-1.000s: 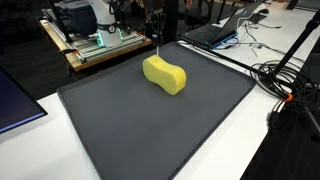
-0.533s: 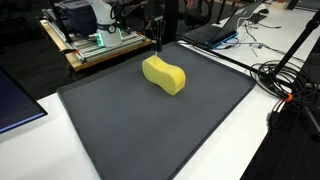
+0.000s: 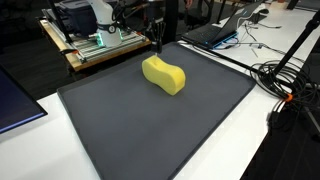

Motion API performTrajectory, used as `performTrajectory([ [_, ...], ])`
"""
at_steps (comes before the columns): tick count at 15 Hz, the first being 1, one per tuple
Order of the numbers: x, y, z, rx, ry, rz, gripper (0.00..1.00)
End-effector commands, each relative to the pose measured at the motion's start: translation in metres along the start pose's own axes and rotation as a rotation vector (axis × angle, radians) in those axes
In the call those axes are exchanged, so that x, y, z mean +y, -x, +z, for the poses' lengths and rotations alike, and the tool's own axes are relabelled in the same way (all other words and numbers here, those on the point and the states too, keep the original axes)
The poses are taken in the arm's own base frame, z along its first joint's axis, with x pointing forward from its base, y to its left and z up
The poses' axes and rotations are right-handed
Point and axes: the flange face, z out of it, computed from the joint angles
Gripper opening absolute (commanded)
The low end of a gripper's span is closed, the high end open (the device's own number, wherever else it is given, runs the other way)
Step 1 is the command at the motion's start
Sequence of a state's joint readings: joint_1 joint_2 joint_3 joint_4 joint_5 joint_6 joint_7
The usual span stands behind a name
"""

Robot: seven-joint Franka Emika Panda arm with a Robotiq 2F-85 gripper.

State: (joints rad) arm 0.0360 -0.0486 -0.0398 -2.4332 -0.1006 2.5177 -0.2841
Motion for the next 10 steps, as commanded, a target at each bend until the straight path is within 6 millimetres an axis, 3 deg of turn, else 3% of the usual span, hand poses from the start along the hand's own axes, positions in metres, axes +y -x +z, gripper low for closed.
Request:
performTrajectory([
  [1, -0.006, 0.009, 0.022, -0.041, 0.002, -0.002, 0.03],
  [10, -0.014, 0.017, 0.038, -0.077, 0.008, -0.028, 0.03],
])
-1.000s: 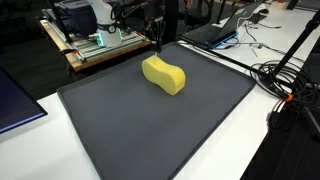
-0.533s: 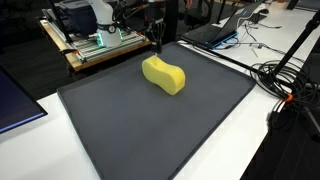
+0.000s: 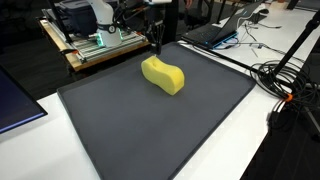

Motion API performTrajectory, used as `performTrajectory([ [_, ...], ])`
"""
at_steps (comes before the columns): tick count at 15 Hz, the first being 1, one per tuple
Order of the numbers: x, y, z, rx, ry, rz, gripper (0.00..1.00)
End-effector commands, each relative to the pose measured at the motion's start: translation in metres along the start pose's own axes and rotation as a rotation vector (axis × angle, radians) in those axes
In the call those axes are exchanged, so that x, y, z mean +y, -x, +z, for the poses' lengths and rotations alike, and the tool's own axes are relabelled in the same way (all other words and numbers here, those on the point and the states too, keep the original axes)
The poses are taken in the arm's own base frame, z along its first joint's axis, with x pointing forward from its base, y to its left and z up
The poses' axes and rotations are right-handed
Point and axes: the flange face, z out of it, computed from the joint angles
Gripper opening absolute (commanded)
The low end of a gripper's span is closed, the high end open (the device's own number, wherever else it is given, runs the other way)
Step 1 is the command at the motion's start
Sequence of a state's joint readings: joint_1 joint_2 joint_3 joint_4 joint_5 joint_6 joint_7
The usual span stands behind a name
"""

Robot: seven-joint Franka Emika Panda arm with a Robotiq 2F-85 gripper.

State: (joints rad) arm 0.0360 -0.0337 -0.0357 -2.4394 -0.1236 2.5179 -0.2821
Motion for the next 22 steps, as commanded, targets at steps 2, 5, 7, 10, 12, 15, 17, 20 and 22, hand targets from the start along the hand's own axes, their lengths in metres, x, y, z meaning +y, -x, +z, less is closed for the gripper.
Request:
performTrajectory([
  [2, -0.014, 0.015, 0.031, -0.061, 0.009, -0.017, 0.03],
  [5, -0.017, 0.015, 0.031, -0.065, 0.020, -0.028, 0.03],
  [7, -0.019, 0.014, 0.029, -0.063, 0.027, -0.037, 0.03],
  [10, -0.027, 0.009, 0.018, -0.054, 0.039, -0.050, 0.03],
  [12, -0.035, 0.004, 0.008, -0.048, 0.047, -0.058, 0.03],
  [15, -0.046, -0.003, -0.005, -0.031, 0.070, -0.079, 0.03],
  [17, -0.053, -0.008, -0.012, -0.023, 0.075, -0.085, 0.03],
  [20, -0.060, -0.014, -0.019, -0.015, 0.082, -0.097, 0.03],
  [22, -0.063, -0.017, -0.024, -0.007, 0.087, -0.103, 0.03],
])
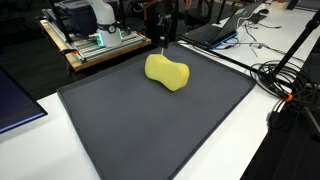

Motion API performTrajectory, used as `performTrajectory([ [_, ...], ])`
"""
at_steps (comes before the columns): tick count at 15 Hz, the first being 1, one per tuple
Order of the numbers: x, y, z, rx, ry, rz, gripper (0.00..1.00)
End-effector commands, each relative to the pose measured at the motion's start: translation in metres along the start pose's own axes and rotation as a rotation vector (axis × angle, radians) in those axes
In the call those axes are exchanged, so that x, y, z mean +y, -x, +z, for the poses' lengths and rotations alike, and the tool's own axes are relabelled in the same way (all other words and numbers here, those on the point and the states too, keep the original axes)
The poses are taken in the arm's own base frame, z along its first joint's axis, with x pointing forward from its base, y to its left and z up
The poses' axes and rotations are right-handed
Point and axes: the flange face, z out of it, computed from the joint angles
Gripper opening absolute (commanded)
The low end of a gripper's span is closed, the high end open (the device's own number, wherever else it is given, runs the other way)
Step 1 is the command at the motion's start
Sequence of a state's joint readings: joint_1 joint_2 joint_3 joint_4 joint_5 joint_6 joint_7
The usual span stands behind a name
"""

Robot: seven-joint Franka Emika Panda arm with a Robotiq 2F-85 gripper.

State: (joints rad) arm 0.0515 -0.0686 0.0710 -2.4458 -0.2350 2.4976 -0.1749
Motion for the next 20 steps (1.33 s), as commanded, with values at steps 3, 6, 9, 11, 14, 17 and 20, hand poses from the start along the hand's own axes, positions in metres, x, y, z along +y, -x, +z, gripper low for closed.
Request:
performTrajectory([
  [3, -0.004, -0.007, -0.013, -0.005, 0.027, -0.002, 0.03],
  [6, 0.003, -0.013, -0.018, -0.001, 0.037, 0.001, 0.03],
  [9, 0.012, -0.017, -0.024, -0.001, 0.048, 0.014, 0.03],
  [11, 0.015, -0.020, -0.029, 0.003, 0.051, 0.019, 0.03],
  [14, 0.017, -0.025, -0.037, 0.009, 0.053, 0.025, 0.03],
  [17, 0.018, -0.029, -0.045, 0.003, 0.052, 0.038, 0.03],
  [20, 0.008, -0.036, -0.057, -0.026, 0.062, 0.071, 0.03],
])
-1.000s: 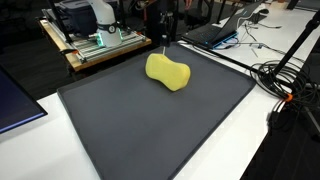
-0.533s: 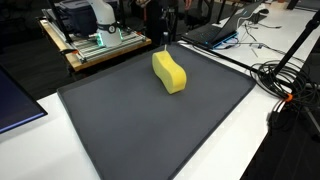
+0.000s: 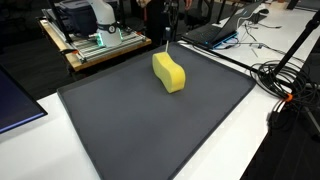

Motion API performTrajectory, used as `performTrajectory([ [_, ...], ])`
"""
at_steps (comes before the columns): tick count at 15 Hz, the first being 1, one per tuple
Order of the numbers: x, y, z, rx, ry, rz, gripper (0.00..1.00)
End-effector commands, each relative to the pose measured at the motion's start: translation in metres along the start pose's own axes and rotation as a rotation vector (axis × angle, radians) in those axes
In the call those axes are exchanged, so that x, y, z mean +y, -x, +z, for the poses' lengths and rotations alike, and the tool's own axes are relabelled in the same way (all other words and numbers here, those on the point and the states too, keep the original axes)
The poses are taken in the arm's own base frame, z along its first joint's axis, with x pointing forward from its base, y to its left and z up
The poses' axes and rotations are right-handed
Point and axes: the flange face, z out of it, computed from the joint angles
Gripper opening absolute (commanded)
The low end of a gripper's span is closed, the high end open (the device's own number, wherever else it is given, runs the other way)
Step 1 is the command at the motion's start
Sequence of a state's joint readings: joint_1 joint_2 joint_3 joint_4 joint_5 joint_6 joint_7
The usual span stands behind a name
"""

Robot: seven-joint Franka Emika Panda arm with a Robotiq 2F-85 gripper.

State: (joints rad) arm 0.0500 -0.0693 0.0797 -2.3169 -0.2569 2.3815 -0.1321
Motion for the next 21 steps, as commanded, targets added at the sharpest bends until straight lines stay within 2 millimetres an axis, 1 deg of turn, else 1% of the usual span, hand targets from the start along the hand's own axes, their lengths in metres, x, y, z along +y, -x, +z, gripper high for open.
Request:
performTrajectory([
  [1, -0.016, -0.011, -0.019, -0.038, 0.030, 0.036, 0.03],
  [4, -0.038, -0.024, -0.024, -0.040, 0.051, 0.058, 0.03],
  [9, -0.073, -0.038, -0.026, 0.006, 0.182, 0.060, 0.03],
  [14, -0.109, -0.046, -0.019, 0.046, 0.295, 0.020, 0.03],
  [15, -0.100, -0.039, -0.021, 0.042, 0.251, 0.029, 0.03],
  [16, -0.105, -0.040, -0.019, 0.042, 0.253, 0.024, 0.12],
  [20, -0.101, -0.039, -0.018, 0.039, 0.253, 0.029, 0.12],
  [21, -0.101, -0.039, -0.018, 0.039, 0.253, 0.029, 0.03],
])
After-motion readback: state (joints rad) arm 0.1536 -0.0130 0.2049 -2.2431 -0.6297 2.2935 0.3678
